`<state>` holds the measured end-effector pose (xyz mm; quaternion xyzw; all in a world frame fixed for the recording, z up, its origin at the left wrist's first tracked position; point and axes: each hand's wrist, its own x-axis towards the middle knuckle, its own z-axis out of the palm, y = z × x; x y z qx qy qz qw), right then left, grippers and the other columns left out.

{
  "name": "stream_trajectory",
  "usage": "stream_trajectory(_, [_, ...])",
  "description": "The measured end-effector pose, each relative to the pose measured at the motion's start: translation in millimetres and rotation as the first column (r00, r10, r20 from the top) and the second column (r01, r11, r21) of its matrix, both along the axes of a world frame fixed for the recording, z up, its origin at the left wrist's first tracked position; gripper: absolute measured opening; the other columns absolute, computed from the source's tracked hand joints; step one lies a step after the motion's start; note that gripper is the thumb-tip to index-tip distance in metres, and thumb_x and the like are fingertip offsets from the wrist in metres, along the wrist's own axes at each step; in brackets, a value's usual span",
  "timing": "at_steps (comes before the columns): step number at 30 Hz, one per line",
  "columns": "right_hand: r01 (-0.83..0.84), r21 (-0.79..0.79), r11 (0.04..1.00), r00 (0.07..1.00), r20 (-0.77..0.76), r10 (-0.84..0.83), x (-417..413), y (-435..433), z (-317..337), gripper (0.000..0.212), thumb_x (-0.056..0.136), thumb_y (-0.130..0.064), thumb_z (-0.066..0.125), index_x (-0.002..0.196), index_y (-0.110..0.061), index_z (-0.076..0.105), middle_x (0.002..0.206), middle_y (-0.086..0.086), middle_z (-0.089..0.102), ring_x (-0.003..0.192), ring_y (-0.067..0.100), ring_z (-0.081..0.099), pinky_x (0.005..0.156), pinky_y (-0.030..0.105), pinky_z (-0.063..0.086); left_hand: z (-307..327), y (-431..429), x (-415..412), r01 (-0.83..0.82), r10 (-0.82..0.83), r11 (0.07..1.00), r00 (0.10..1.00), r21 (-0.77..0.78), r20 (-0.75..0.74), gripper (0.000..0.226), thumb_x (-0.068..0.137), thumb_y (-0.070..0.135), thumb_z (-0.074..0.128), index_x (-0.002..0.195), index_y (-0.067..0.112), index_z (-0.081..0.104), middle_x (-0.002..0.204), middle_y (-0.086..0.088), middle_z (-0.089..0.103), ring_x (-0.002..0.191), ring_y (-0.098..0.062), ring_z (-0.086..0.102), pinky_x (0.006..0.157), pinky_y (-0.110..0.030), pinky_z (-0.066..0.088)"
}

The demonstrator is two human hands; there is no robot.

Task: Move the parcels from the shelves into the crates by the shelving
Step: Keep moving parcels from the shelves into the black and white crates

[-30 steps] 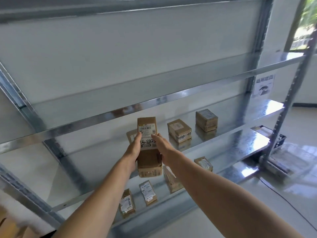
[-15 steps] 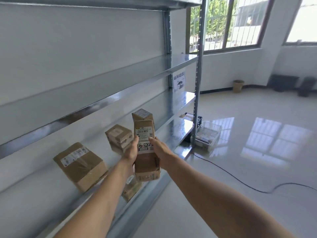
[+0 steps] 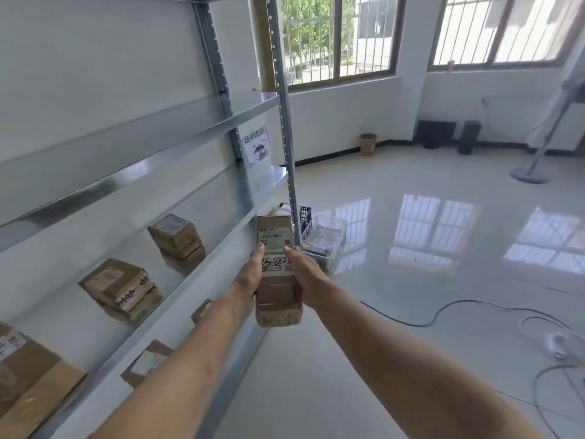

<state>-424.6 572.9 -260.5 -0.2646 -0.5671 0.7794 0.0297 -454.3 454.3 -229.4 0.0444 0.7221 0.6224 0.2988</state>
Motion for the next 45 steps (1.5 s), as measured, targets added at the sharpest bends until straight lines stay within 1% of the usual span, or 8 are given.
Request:
stream_trajectory(5, [0.008,-0.042,0.999,1.000,-0.003,-0.008,1.4,85.1,-4.1,0.035,0.107,-0.038,0.043,0.135,-0.018,0.052,0.125,0.019,0.065,0.105,0.034,0.069,0.078,0.044,0.061,-5.3,83.8,-7.4,0.064,-0.064,0.998,0.998,-0.012,-0.006,0.055,0.110,0.051,0.022,0.109,0.028,0.071,0.085,0.000,0.080,0.068,-0.012,0.076,0.052,-0.022,0.054])
stream_trajectory(11, [0.038,-0.051,0.998,0.999,-0.033,-0.040,0.3,166.3,-9.3,0.032,0.108,-0.035,0.040,0.129,-0.019,0.057,0.116,0.018,0.069,0.098,0.033,0.070,0.087,0.049,0.059,-14.2,167.7,-20.9,0.102,-0.102,0.995,0.995,0.012,-0.023,0.053,0.110,0.051,0.025,0.118,0.024,0.070,0.102,-0.008,0.079,0.090,-0.025,0.076,0.077,-0.038,0.062])
stream_trajectory(17, [0.130,-0.059,0.990,0.991,0.017,-0.130,-24.3,234.5,-24.2,0.034,0.105,-0.036,0.045,0.132,-0.020,0.056,0.122,0.019,0.070,0.109,0.039,0.070,0.090,0.053,0.059,-25.5,240.9,-47.1,0.177,-0.177,0.984,0.984,0.017,0.014,0.052,0.110,0.051,0.024,0.113,0.028,0.071,0.085,0.003,0.080,0.074,-0.012,0.076,0.059,-0.026,0.057])
stream_trajectory(21, [0.171,-0.065,0.983,0.985,0.029,-0.170,-51.7,283.1,-32.4,0.033,0.106,-0.034,0.044,0.132,-0.018,0.055,0.121,0.018,0.070,0.099,0.034,0.071,0.079,0.044,0.061,-33.8,289.0,-80.0,0.216,-0.218,0.976,0.975,0.033,0.039,0.051,0.111,0.050,0.024,0.115,0.029,0.070,0.092,0.000,0.080,0.083,-0.018,0.076,0.067,-0.031,0.058])
stream_trajectory(28, [0.238,-0.031,0.971,0.970,0.054,-0.236,-136.2,379.8,-37.4,0.035,0.106,-0.036,0.042,0.134,-0.017,0.051,0.128,0.021,0.065,0.112,0.039,0.068,0.088,0.052,0.060,-40.8,388.5,-171.4,0.330,-0.334,0.942,0.940,0.063,0.075,0.056,0.109,0.056,0.022,0.121,0.031,0.070,0.109,-0.006,0.079,0.100,-0.026,0.076,0.088,-0.046,0.060])
stream_trajectory(34, [0.270,-0.029,0.962,0.962,0.039,-0.269,-202.9,447.7,-31.4,0.037,0.107,-0.037,0.040,0.135,-0.015,0.049,0.131,0.023,0.062,0.100,0.034,0.069,0.066,0.040,0.062,-38.0,461.8,-244.7,0.366,-0.368,0.930,0.929,0.042,0.036,0.053,0.110,0.051,0.021,0.126,0.028,0.065,0.112,-0.009,0.076,0.097,-0.024,0.074,0.075,-0.035,0.059])
stream_trajectory(39, [0.292,-0.031,0.956,0.955,0.057,-0.290,-244.9,499.6,-38.3,0.037,0.106,-0.037,0.042,0.132,-0.014,0.053,0.126,0.021,0.067,0.109,0.038,0.070,0.087,0.052,0.060,-43.0,511.0,-288.6,0.363,-0.365,0.931,0.929,0.051,0.056,0.051,0.111,0.048,0.020,0.104,0.033,0.068,0.093,0.001,0.080,0.084,-0.015,0.074,0.076,-0.034,0.057])
stream_trajectory(45, [0.270,-0.073,0.960,0.962,0.056,-0.266,-299.2,562.1,-57.0,0.036,0.107,-0.035,0.041,0.133,-0.014,0.054,0.124,0.020,0.069,0.107,0.035,0.071,0.080,0.046,0.063,-58.7,570.2,-342.3,0.337,-0.336,0.942,0.938,0.009,0.086,0.052,0.109,0.054,0.022,0.125,0.029,0.065,0.112,-0.006,0.077,0.099,-0.020,0.073,0.079,-0.035,0.057])
